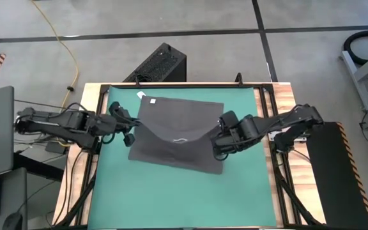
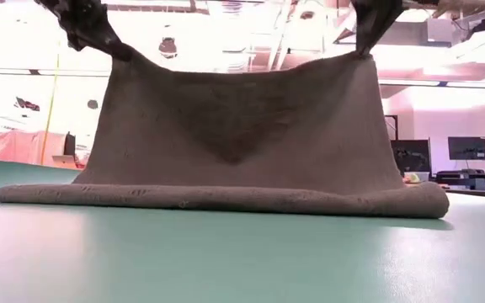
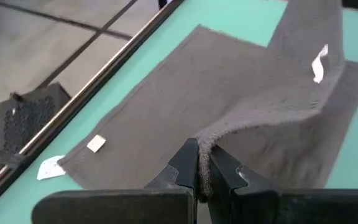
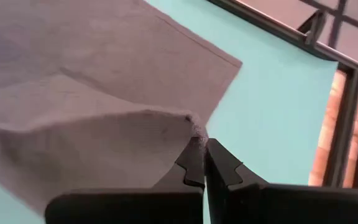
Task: Roll towel
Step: Fold the gray towel
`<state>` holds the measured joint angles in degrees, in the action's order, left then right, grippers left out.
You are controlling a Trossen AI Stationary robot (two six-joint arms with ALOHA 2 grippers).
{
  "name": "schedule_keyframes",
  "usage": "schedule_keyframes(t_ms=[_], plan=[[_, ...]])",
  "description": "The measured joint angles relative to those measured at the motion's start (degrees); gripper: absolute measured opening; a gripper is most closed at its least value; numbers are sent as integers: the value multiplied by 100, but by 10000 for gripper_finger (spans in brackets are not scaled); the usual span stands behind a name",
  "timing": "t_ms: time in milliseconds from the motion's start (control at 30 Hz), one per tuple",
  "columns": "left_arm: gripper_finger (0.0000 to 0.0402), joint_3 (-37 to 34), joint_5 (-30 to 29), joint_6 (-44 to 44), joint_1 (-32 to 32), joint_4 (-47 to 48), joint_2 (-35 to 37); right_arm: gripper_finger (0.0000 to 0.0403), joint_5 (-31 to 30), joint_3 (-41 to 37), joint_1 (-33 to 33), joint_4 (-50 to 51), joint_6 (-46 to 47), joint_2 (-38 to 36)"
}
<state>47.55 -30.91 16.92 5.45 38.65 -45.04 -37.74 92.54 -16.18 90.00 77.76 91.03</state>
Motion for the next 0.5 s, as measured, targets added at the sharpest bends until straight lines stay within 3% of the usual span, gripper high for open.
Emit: schedule_keyframes(t_ms=[300, 500], plan=[[0, 2, 216, -385, -610, -239, -38, 11, -102, -450, 474, -21, -452, 10], [0, 415, 441, -516, -786, -226, -163, 11, -104, -460, 606, -70, -815, 10]])
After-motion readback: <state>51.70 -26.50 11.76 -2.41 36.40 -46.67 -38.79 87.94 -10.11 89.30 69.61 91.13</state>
